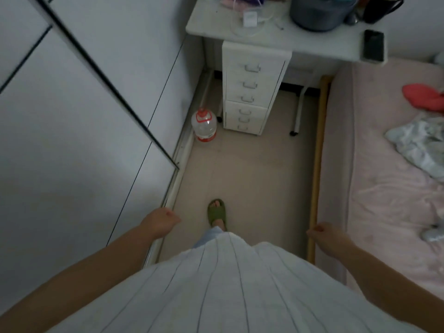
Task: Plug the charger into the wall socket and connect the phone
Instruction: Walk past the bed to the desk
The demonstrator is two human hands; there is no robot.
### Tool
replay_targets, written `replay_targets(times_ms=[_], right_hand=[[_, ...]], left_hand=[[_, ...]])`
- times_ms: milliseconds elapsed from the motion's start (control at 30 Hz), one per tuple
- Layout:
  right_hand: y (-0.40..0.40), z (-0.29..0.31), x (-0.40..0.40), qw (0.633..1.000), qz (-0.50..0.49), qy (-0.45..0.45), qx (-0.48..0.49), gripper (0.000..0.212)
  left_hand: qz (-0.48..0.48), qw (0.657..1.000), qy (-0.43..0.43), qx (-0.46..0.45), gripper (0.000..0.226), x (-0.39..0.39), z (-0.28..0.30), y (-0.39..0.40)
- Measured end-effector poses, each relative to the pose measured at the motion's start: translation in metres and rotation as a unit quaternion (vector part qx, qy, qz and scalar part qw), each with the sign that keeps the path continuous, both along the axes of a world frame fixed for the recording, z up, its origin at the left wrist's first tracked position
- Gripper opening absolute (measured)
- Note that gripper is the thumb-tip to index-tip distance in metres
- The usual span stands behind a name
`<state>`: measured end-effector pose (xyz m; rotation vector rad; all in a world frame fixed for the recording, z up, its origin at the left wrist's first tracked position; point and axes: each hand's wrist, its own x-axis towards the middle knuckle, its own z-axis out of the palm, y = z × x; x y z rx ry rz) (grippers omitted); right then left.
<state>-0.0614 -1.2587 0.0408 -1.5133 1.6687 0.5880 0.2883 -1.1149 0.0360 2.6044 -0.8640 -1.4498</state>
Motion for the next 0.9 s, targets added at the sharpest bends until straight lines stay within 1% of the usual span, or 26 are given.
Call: replay_targets(times_ms=[67, 133, 200, 267, 333, 433, 533, 567, 667, 700, 767, 800, 900], right_hand=[[-0.034, 0.003, 0.024, 1.000, -0.014, 0.006, 0.006, 0.030], [-0.062, 0.011, 0.046, 1.000, -0.018, 0.009, 0.014, 0.030], [-0.095, 0.014, 0.068, 1.000, -0.022, 0.005, 0.013, 0.031], [-0.123, 0.017, 0.088, 1.000, -0.022, 0.010, 0.004, 0.026], [-0.153, 0.019, 0.104, 0.999, -0.027, 0.015, -0.011, 0.029], [-0.199, 0.014, 0.122, 1.000, -0.018, 0.018, 0.000, 0.025], [-0.253, 0.008, 0.136, 1.000, 0.003, 0.023, 0.012, 0.034], [-0.274, 0.006, 0.140, 1.000, 0.007, 0.017, 0.011, 0.036], [-0.336, 0.008, 0.154, 0.999, 0.033, 0.000, 0.012, 0.038], [-0.358, 0.009, 0.159, 0.999, 0.038, -0.003, 0.013, 0.038], [-0.403, 0.015, 0.170, 0.998, 0.054, -0.007, 0.012, 0.037], [-0.424, 0.020, 0.177, 0.998, 0.063, -0.009, 0.005, 0.037], [-0.478, 0.032, 0.205, 0.996, 0.089, -0.013, -0.018, 0.037]], left_hand=[[-0.012, 1.000, -0.002, 0.001, 0.014, 0.027, 0.000, -0.045], [-0.015, 1.000, -0.004, -0.015, 0.013, 0.052, 0.008, -0.088], [-0.019, 1.000, -0.013, -0.018, 0.022, 0.080, 0.015, -0.133], [-0.026, 0.999, -0.018, -0.013, 0.029, 0.101, 0.022, -0.174], [-0.036, 0.999, -0.025, -0.020, 0.030, 0.115, 0.026, -0.212], [-0.034, 0.999, -0.022, -0.027, 0.034, 0.123, 0.025, -0.263], [-0.029, 0.999, -0.010, -0.017, 0.018, 0.124, 0.022, -0.302], [-0.028, 1.000, -0.009, -0.012, 0.016, 0.124, 0.021, -0.315], [-0.004, 1.000, -0.010, 0.015, 0.022, 0.131, 0.020, -0.354], [0.012, 1.000, -0.010, 0.013, 0.023, 0.135, 0.020, -0.369], [0.063, 0.998, -0.008, -0.008, 0.016, 0.141, 0.025, -0.402], [0.073, 0.997, -0.007, -0.023, 0.014, 0.143, 0.028, -0.417], [0.058, 0.997, -0.009, -0.052, 0.014, 0.150, 0.035, -0.466]])
